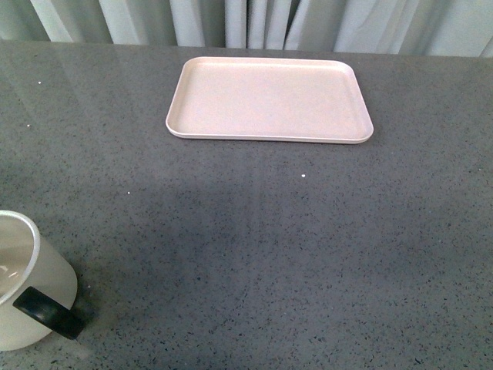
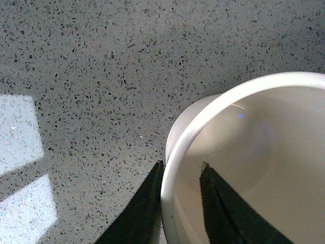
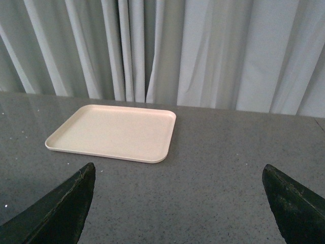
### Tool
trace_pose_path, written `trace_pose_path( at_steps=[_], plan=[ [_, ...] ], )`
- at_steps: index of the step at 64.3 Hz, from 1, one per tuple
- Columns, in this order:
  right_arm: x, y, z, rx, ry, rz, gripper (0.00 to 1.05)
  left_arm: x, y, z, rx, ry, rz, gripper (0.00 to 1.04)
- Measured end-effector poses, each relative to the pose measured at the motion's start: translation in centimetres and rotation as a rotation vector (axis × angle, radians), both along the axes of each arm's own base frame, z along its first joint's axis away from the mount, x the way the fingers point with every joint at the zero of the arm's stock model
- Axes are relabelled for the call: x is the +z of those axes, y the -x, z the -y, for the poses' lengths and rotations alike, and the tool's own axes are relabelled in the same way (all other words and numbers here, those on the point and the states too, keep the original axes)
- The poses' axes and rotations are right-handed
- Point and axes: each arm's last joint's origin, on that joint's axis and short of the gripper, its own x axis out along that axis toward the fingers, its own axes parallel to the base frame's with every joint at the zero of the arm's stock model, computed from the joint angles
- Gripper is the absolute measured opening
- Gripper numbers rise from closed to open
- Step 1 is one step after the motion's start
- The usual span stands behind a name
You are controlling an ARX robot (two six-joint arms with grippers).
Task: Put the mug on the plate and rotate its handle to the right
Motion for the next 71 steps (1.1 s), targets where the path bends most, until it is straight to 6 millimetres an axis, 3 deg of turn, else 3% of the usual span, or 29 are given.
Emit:
trace_pose_path(
  at_steps=[9,23,39,55,71],
  plan=[
    [0.0,0.0,0.0,0.000,0.000,0.000,0.96,0.2,0.1,0.2,-0.005,0.008,-0.005,0.02],
    [0.0,0.0,0.0,0.000,0.000,0.000,0.96,1.2,0.7,0.4,-0.013,0.001,-0.012,0.02],
    [0.0,0.0,0.0,0.000,0.000,0.000,0.96,4.2,0.4,1.4,-0.003,0.041,0.045,0.02],
    [0.0,0.0,0.0,0.000,0.000,0.000,0.96,6.5,-3.6,6.1,-0.040,0.085,0.117,0.02],
    [0.0,0.0,0.0,0.000,0.000,0.000,0.96,7.7,-10.5,11.7,-0.086,0.108,0.140,0.02]
  ],
)
